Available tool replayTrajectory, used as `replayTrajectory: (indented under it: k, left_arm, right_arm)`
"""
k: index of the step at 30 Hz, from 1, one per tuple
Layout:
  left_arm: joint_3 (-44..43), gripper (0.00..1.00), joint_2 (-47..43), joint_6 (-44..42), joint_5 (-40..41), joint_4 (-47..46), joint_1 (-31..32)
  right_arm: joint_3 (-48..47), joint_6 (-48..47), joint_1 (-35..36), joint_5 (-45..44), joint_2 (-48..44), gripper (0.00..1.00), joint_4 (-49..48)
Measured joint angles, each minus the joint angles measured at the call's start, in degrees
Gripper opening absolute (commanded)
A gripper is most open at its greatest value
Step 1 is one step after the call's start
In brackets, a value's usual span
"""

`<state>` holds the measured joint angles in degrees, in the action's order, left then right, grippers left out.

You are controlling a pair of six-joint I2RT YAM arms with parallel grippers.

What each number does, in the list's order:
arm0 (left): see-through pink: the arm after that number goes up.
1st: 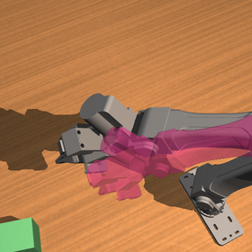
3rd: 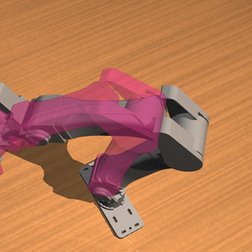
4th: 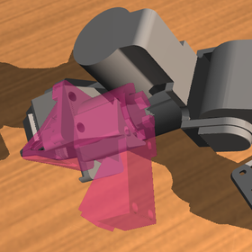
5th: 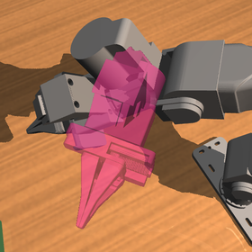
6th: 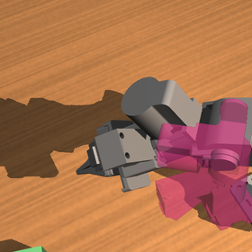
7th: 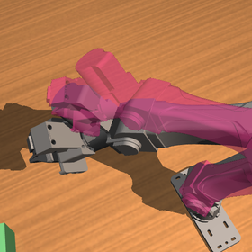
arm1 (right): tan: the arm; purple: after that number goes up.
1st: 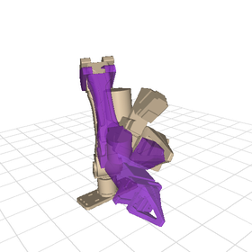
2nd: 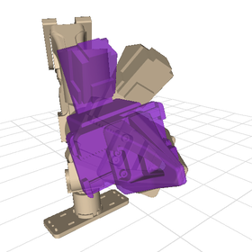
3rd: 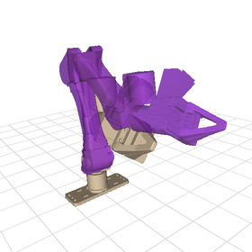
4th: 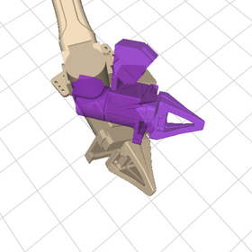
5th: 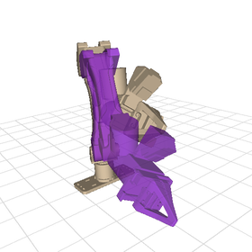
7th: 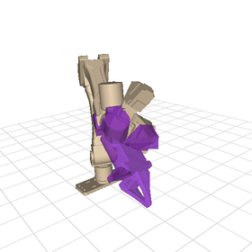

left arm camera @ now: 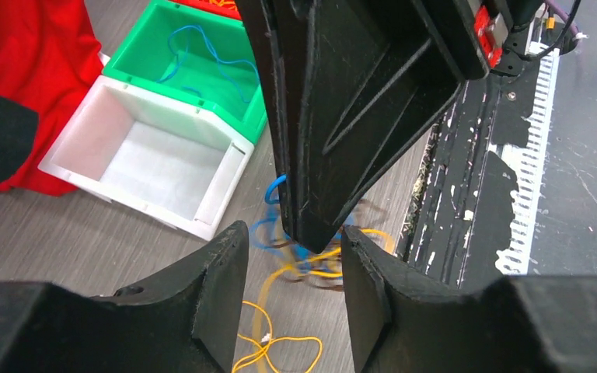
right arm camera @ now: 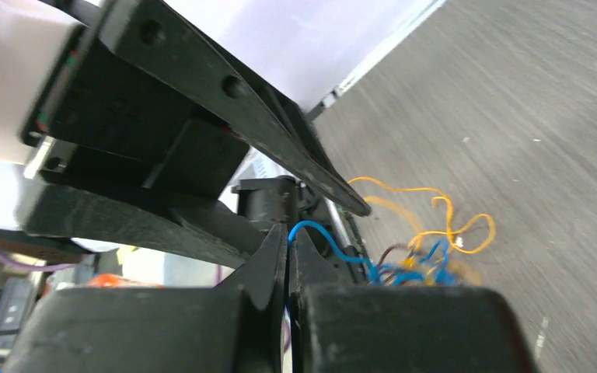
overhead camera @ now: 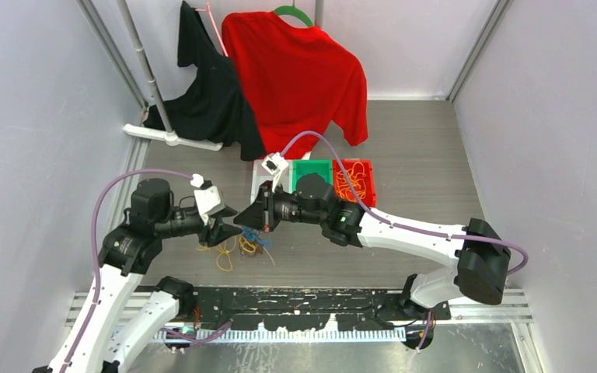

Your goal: Untangle the cables

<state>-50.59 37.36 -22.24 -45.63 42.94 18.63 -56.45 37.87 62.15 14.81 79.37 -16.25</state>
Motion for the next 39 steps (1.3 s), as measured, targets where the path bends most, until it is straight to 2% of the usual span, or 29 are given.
replayTrajectory:
  k: [11,14,20,23,27,39]
  left_arm:
    - [5.5,0.31,-8.5,7.9,0.7,-6.6,0.0]
    - [6.3,0.30,-9.8,8.7,1.5,-7.8,0.0]
    - [7.0,0.39,-10.4,8.9,0.3,-8.2,0.0]
    - [7.0,0.51,-9.9,9.0,-0.9,-7.8,0.0]
    - [7.0,0.52,-10.3,8.0,-1.6,-6.8,0.0]
    - [6.9,0.33,-16.6,3.3,-2.2,-3.0,0.0]
  right_arm:
    - [-1.4,5.9,0.1,5.6,0.4,0.01,-6.4]
    - [-1.6,6.5,0.2,6.1,0.3,0.01,-6.8]
    - [-1.6,7.2,0.2,6.8,-0.7,0.01,-6.9]
    - [-1.7,7.2,0.3,7.0,-1.3,0.01,-6.8]
    - [-2.2,7.0,0.4,7.0,-2.0,0.01,-6.4]
    - [-3.5,5.7,0.5,6.7,-3.4,0.01,-4.4]
